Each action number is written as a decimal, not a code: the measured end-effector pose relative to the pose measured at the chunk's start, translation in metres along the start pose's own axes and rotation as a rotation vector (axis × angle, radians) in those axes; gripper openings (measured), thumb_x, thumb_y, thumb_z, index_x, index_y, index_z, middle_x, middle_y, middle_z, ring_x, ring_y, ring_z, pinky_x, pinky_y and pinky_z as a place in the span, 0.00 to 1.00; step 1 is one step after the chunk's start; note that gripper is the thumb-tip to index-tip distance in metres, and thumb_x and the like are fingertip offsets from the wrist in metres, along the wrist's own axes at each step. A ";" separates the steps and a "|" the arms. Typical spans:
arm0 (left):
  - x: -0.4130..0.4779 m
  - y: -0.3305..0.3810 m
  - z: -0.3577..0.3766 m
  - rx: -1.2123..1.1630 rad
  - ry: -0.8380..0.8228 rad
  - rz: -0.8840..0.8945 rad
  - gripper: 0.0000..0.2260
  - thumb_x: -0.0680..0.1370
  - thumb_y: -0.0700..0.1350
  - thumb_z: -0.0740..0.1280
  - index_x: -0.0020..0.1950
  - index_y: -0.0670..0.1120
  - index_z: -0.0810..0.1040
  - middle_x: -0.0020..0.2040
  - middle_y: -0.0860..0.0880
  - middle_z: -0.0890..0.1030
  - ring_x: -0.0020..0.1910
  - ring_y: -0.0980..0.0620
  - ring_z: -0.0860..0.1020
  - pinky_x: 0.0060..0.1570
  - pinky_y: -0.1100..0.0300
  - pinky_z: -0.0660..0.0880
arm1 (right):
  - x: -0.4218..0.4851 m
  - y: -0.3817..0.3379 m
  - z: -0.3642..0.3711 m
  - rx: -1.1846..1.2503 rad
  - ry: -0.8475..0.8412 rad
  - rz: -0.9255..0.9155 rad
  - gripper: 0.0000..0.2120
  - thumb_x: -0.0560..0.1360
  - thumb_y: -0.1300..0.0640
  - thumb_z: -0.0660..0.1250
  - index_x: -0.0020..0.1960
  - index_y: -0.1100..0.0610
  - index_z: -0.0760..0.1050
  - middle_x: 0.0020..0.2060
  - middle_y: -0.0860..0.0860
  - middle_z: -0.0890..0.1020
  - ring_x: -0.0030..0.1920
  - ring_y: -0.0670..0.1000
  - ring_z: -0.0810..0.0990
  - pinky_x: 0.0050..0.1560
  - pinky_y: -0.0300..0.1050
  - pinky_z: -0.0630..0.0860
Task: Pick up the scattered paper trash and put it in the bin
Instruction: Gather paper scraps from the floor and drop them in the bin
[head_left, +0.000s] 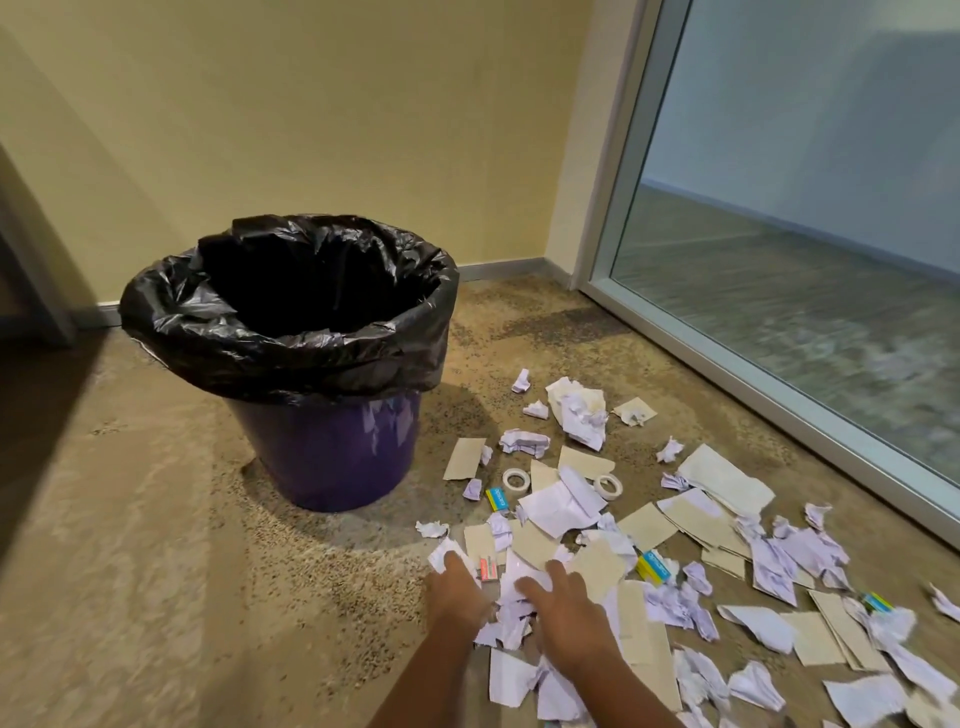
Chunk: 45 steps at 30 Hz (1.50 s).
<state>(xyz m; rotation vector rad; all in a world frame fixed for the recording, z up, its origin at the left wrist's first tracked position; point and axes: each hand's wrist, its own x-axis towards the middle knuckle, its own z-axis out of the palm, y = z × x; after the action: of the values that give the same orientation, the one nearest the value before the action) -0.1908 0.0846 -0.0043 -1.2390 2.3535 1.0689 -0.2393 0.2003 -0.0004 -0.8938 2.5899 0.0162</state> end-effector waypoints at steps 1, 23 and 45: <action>-0.002 0.000 -0.001 0.004 0.014 0.011 0.20 0.76 0.39 0.63 0.67 0.41 0.66 0.67 0.39 0.72 0.66 0.43 0.72 0.61 0.57 0.71 | 0.000 0.001 0.002 0.010 0.023 -0.011 0.23 0.77 0.63 0.57 0.70 0.48 0.61 0.72 0.54 0.57 0.69 0.58 0.60 0.59 0.47 0.71; -0.080 0.071 -0.295 -0.134 0.999 0.584 0.13 0.77 0.34 0.62 0.61 0.42 0.74 0.58 0.39 0.76 0.48 0.45 0.74 0.43 0.58 0.67 | -0.018 -0.067 -0.213 0.989 0.730 -0.320 0.15 0.73 0.65 0.66 0.59 0.58 0.76 0.53 0.50 0.80 0.51 0.48 0.77 0.48 0.39 0.76; -0.045 -0.036 -0.073 0.497 0.239 0.500 0.32 0.78 0.44 0.61 0.78 0.49 0.48 0.79 0.45 0.48 0.78 0.46 0.51 0.75 0.54 0.52 | 0.022 -0.116 -0.188 0.800 0.873 -0.533 0.16 0.72 0.66 0.62 0.57 0.55 0.76 0.52 0.47 0.70 0.56 0.48 0.73 0.57 0.42 0.73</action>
<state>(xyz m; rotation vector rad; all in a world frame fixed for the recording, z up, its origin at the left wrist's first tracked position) -0.1289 0.0456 0.0531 -0.6408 2.9543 0.3973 -0.2546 0.0691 0.1786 -1.3828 2.4859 -1.7432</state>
